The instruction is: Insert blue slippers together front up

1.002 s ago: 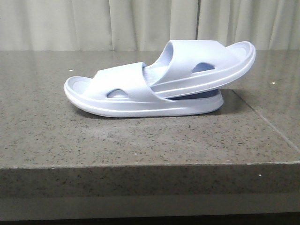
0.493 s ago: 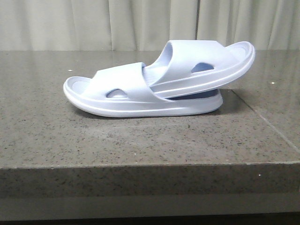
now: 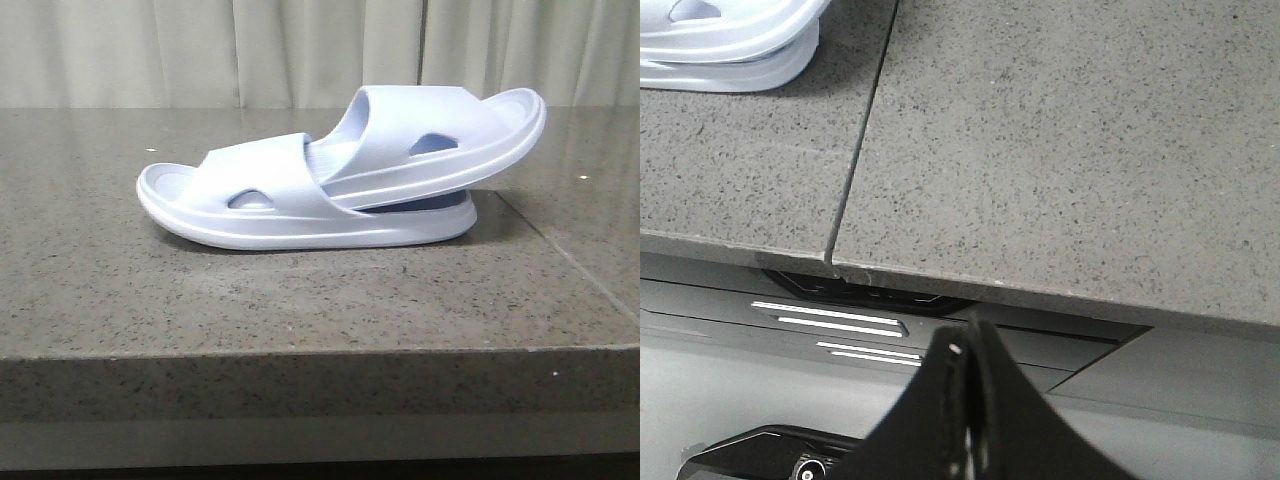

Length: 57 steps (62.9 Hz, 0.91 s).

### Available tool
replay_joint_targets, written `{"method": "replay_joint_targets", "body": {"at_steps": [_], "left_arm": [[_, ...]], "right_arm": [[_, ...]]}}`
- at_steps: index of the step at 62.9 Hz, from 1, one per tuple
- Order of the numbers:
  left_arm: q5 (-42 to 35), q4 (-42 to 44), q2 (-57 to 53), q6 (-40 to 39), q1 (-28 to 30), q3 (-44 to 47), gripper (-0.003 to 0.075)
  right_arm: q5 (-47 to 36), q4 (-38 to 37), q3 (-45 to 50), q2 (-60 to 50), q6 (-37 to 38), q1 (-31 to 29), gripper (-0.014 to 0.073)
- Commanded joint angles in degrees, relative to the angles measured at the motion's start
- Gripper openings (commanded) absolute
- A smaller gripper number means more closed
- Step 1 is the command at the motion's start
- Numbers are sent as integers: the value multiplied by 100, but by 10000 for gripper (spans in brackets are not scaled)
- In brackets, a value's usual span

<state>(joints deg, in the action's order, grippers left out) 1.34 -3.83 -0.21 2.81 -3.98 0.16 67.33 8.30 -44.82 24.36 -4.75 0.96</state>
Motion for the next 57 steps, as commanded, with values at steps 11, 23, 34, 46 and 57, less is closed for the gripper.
{"method": "replay_joint_targets", "body": {"at_steps": [11, 23, 34, 46, 57], "left_arm": [[-480, 9, -99, -59, -34, 44, -20], [-480, 9, -99, -59, -34, 44, -20], [-480, 9, -99, -59, -34, 44, -20], [-480, 9, -99, -59, -34, 44, -20], [-480, 9, -99, -59, -34, 44, -20]], "right_arm": [[-323, -15, -126, 48, -16, 6, -66], [-323, -15, -126, 48, -16, 6, -66], [-323, -15, -126, 48, -16, 6, -66], [-512, -167, 11, -86, -46, 78, -66], [-2239, -260, 1075, -784, -52, 362, -66]]}}
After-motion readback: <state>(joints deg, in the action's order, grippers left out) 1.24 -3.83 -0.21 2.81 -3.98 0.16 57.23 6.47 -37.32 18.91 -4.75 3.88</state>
